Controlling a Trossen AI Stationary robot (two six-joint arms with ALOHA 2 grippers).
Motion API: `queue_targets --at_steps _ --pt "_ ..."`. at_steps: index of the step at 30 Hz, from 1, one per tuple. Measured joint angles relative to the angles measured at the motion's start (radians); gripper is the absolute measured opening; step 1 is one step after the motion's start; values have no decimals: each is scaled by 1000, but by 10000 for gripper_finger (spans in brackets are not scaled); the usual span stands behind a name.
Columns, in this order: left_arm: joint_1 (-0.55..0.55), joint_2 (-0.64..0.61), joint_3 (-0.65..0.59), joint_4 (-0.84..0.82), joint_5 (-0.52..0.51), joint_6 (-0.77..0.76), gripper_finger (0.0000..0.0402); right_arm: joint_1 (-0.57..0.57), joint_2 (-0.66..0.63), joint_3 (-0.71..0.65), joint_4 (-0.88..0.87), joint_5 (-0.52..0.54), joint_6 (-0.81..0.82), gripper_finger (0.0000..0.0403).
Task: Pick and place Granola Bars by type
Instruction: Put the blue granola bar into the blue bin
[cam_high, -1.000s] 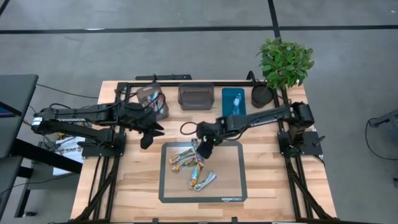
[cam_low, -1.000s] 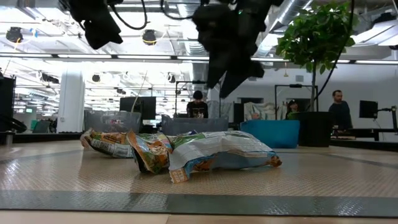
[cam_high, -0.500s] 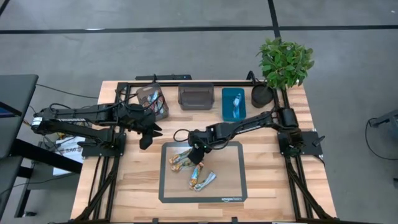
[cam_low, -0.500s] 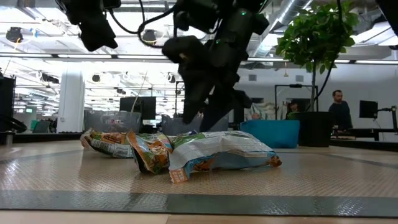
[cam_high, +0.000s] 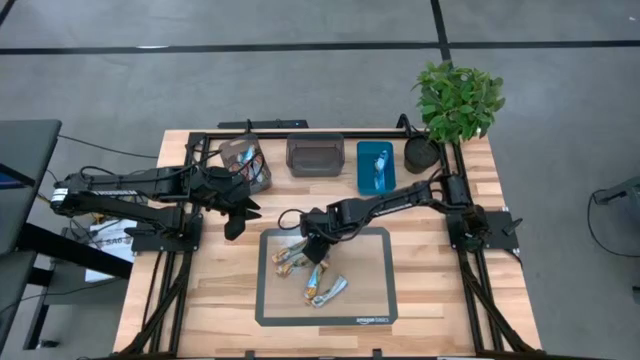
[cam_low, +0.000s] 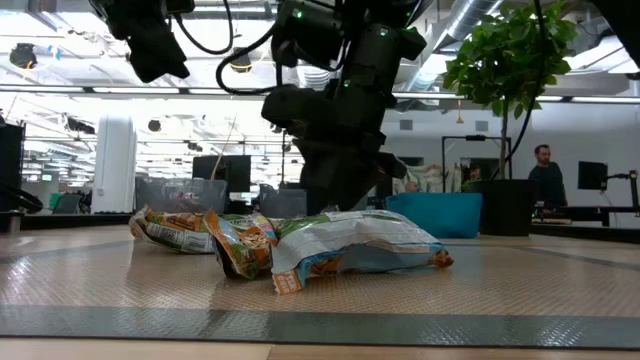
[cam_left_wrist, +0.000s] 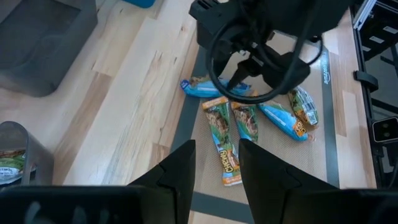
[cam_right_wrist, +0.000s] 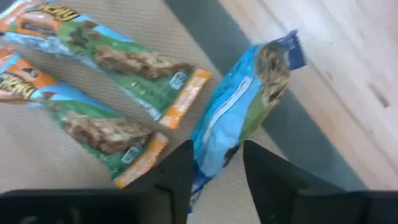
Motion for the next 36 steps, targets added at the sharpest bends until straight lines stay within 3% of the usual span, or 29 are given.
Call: queue_targets --at_steps 7,16,22,26,30,36 --pt "0 0 0 0 0 0 114 -10 0 0 5 -14 -28 83" --pt "0 0 0 0 -1 0 114 -9 50 3 41 -93 -27 68" --pt "0 0 0 0 -1 1 114 0 47 2 47 -71 -34 15" --pt "0 0 0 0 -2 1 114 -10 37 0 45 -66 -50 13" --pt "0 0 0 1 -13 2 114 -30 0 -5 31 -59 -48 5" --pt "0 0 0 89 -41 1 114 -82 -134 -4 33 33 -47 6"
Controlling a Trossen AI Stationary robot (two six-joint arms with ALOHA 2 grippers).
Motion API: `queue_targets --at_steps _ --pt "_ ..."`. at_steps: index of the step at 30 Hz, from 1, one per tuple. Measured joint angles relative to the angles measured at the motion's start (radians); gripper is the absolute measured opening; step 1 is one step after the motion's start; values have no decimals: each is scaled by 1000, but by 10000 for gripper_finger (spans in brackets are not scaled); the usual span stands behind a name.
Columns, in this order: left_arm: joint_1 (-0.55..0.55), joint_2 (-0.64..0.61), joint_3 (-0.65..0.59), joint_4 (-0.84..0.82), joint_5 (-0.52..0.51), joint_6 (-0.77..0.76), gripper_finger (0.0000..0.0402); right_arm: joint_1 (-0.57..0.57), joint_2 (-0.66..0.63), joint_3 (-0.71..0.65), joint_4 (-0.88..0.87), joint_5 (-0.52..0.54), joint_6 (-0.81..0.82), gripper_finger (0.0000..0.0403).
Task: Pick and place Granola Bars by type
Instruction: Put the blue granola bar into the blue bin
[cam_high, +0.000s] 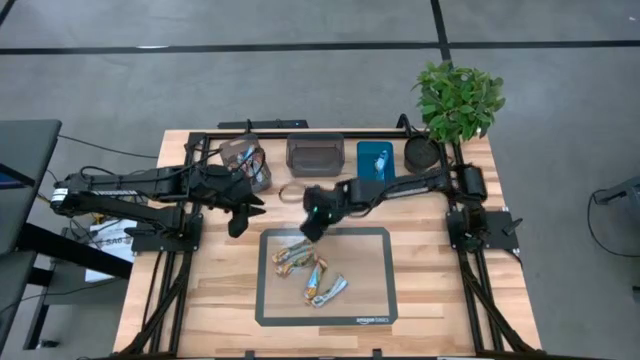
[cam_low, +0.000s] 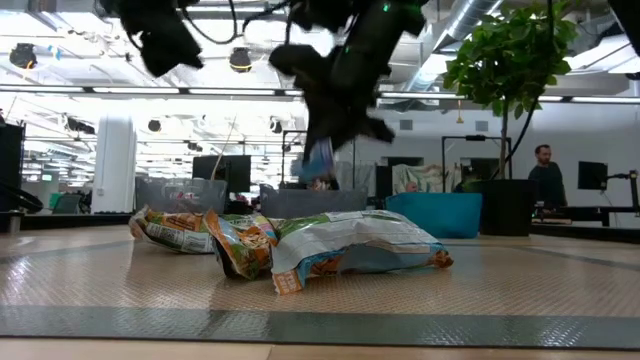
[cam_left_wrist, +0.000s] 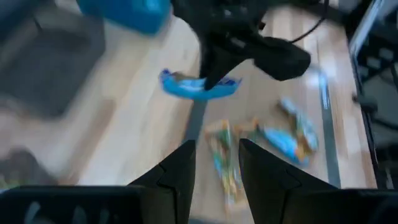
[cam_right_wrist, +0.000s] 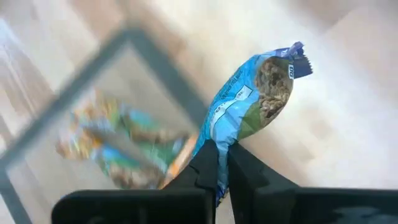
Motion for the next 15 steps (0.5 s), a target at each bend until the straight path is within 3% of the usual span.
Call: queue_targets --at_steps 4,9,12,15 --pt "0 0 0 143 -99 21 114 -43 -111 2 -7 119 -7 3" --pt "0 0 0 284 -304 74 114 -131 -193 3 -134 282 -7 3" --pt "5 0 0 324 -400 92 114 -197 -203 3 -247 334 -7 3" --pt "20 0 0 332 -422 92 114 -257 -196 3 -352 355 -7 7"
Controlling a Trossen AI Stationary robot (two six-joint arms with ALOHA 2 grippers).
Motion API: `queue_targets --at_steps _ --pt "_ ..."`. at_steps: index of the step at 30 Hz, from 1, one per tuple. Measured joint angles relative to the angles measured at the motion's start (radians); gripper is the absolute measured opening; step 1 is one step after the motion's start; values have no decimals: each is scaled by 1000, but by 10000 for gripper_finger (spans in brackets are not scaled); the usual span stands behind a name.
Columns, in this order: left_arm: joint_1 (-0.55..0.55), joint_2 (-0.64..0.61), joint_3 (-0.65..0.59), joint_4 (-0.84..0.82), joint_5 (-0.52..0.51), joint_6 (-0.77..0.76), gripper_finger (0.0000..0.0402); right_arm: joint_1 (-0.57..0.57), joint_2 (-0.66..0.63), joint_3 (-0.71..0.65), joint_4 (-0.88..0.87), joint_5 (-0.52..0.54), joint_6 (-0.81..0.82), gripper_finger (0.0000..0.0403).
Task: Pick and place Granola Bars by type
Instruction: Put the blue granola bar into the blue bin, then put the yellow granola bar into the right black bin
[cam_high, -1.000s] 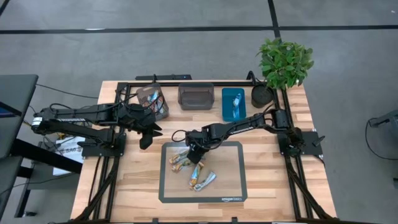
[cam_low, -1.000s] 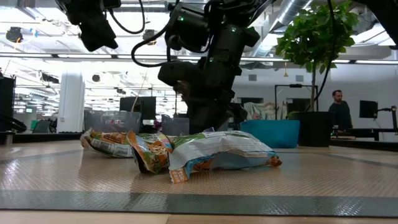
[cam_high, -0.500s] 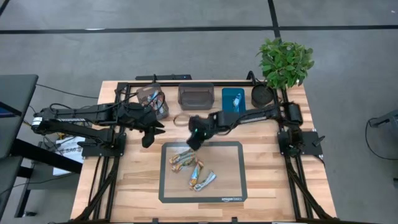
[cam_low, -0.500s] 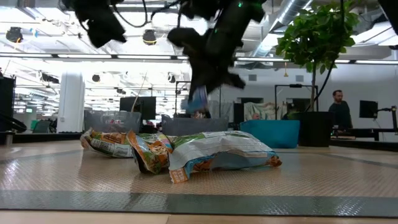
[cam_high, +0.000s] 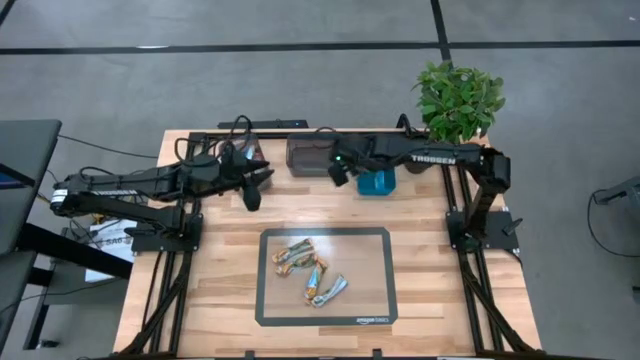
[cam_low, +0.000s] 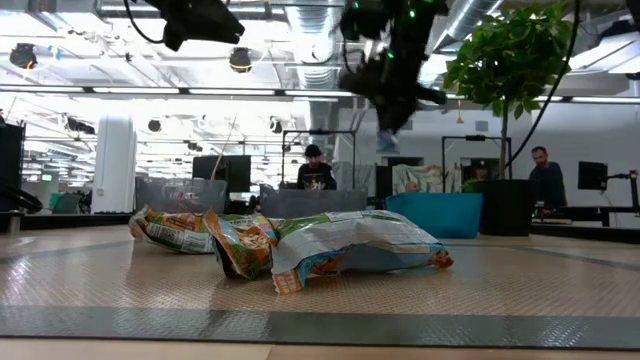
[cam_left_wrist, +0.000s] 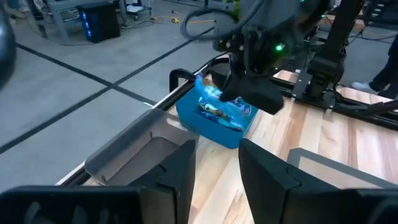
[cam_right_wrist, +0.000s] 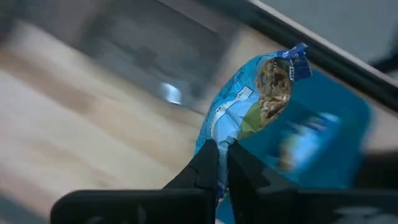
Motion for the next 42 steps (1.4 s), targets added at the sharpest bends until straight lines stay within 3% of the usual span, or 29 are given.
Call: queue_targets --at_steps 13,18,25,28,32,36,42 --pt "5 0 0 0 1 -19 114 -156 0 -106 -131 -4 -18 19" --pt "5 0 0 0 1 -21 114 -165 0 -124 -133 -40 -53 73" --pt "5 0 0 -2 9 -22 114 -161 0 -123 -110 -37 -133 180" --pt "5 0 0 -5 48 -23 114 -128 -7 -121 -61 -48 -221 217" --pt "4 0 0 -17 81 -29 114 -50 -65 -116 45 -181 -324 243" --pt "4 0 0 -17 113 -34 114 79 -131 -116 72 -293 -469 244" --pt "4 0 0 -51 207 -34 114 315 -188 -116 16 -316 -739 234"
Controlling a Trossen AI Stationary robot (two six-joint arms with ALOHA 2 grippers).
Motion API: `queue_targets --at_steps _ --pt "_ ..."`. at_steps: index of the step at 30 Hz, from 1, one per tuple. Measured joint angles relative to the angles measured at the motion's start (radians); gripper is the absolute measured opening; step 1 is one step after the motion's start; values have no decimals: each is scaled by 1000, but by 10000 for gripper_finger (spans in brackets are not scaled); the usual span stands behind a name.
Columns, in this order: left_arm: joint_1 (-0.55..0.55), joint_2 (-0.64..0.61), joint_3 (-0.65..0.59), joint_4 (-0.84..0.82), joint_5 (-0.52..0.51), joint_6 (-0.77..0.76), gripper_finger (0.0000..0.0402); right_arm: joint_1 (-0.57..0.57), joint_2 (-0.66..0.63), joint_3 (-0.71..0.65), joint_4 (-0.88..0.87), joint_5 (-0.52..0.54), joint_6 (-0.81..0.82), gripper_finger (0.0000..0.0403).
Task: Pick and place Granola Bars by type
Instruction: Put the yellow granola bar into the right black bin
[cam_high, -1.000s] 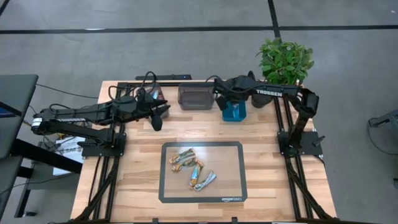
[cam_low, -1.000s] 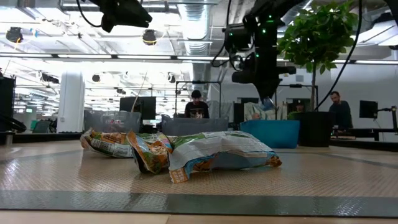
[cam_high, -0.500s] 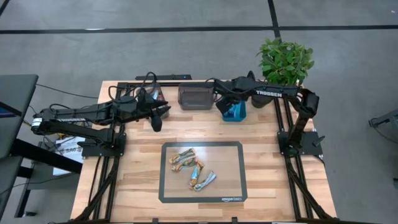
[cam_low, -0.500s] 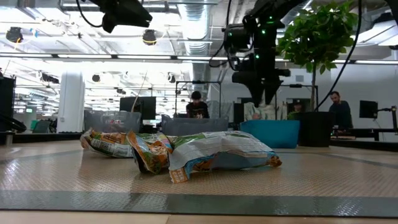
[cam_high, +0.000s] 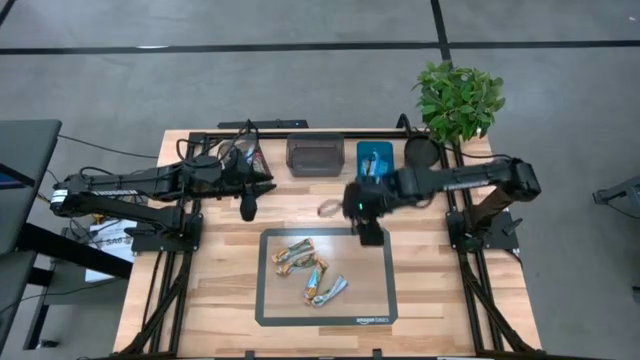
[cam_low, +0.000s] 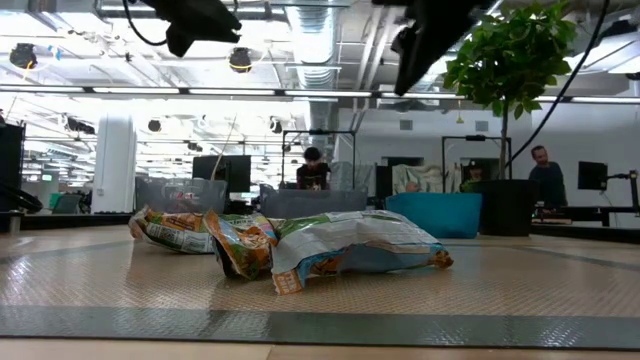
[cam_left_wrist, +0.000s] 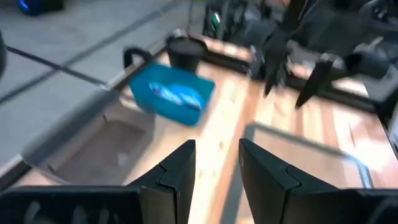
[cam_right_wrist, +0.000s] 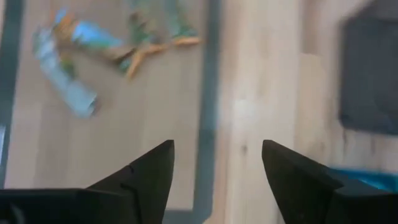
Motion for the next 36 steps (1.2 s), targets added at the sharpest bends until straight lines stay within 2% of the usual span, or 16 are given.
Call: queue_targets --at_steps 4,9,12,20,27,36 --pt "0 0 0 -74 123 -22 114 113 25 0 -23 -19 -79 226" --pt "-1 0 0 -115 350 -49 114 203 110 -3 11 -61 -85 220" --pt "-5 0 0 -130 440 -63 114 240 179 -4 42 -91 -85 218" --pt "-35 4 0 -229 538 -64 114 314 332 4 186 -111 -82 216" --pt "-67 16 -1 -263 629 -76 114 327 414 63 229 -114 -101 207" --pt "-86 20 0 -272 638 -77 114 327 489 87 299 -123 -129 194"
